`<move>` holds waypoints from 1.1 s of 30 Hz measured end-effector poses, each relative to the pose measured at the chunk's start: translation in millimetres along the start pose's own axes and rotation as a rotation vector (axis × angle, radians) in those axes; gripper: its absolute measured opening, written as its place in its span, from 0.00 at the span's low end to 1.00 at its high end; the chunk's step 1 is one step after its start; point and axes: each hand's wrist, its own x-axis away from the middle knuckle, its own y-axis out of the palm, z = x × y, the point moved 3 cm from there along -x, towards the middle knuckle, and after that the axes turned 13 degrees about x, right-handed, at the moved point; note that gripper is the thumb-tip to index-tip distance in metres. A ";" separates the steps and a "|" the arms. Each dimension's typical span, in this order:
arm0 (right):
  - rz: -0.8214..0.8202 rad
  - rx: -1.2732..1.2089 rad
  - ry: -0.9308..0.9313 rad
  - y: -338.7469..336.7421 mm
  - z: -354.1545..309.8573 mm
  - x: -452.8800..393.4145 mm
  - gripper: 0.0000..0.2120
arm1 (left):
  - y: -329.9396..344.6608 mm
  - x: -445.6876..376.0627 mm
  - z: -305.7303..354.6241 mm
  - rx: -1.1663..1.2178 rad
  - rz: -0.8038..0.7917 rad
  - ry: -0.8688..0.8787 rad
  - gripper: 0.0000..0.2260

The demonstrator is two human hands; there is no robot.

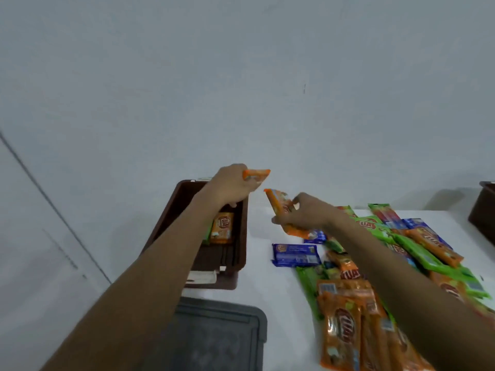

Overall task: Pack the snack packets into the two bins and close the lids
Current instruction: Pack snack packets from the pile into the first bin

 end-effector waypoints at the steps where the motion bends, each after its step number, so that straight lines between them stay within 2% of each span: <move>1: -0.032 -0.062 -0.081 0.7 -20.2 1.5 0.43 | -19.1 8.4 -8.5 -0.056 -0.004 -0.039 0.14; 4: -0.175 -0.056 -0.279 28.0 -94.5 2.4 0.47 | -57.3 38.0 -55.5 -0.297 -0.171 -0.184 0.10; 6: -0.282 0.086 -0.282 55.5 -133.6 1.8 0.42 | -61.4 53.9 -85.9 -0.404 -0.272 -0.245 0.10; 9: -0.324 0.506 -0.233 89.3 -159.1 -4.5 0.31 | -48.4 65.0 -113.2 -0.598 -0.319 -0.116 0.10; 11: -0.316 0.654 -0.224 102.9 -162.8 -8.9 0.28 | -29.5 69.0 -124.0 -0.689 -0.319 -0.006 0.13; 12: -0.325 0.668 -0.213 108.0 -162.2 -12.2 0.27 | -18.3 69.8 -127.6 -0.727 -0.324 0.040 0.15; 14: -0.340 0.682 -0.191 118.2 -161.4 -19.3 0.25 | 0.2 69.2 -136.0 -0.794 -0.345 0.085 0.14; 16: -0.349 0.691 -0.183 127.4 -161.0 -23.8 0.24 | 8.3 64.4 -143.6 -0.804 -0.386 0.054 0.12; 21: -0.433 0.582 -0.156 140.1 -150.9 -34.9 0.24 | 16.2 58.8 -152.7 -0.720 -0.565 -0.097 0.15; 23: -0.339 0.581 -0.195 134.9 -150.1 -30.6 0.22 | 17.2 55.6 -148.1 -0.664 -0.546 -0.105 0.15; 25: -0.122 0.433 -0.287 118.9 -151.2 -25.8 0.16 | 13.6 49.8 -133.7 -0.619 -0.485 -0.100 0.16; 28: 0.191 0.306 -0.332 73.2 -125.3 -19.0 0.10 | 9.0 36.3 -89.9 -0.545 -0.236 -0.037 0.11; 30: 0.210 0.360 -0.243 47.0 -77.9 -19.4 0.11 | 18.0 29.2 -55.4 -0.494 -0.079 0.048 0.10; 31: 0.155 0.427 -0.173 38.4 -48.8 -19.0 0.12 | 28.6 25.5 -41.2 -0.466 -0.052 0.082 0.11; 33: -0.012 0.618 -0.030 30.0 14.7 -16.1 0.13 | 63.3 17.1 -15.2 -0.432 -0.103 0.146 0.14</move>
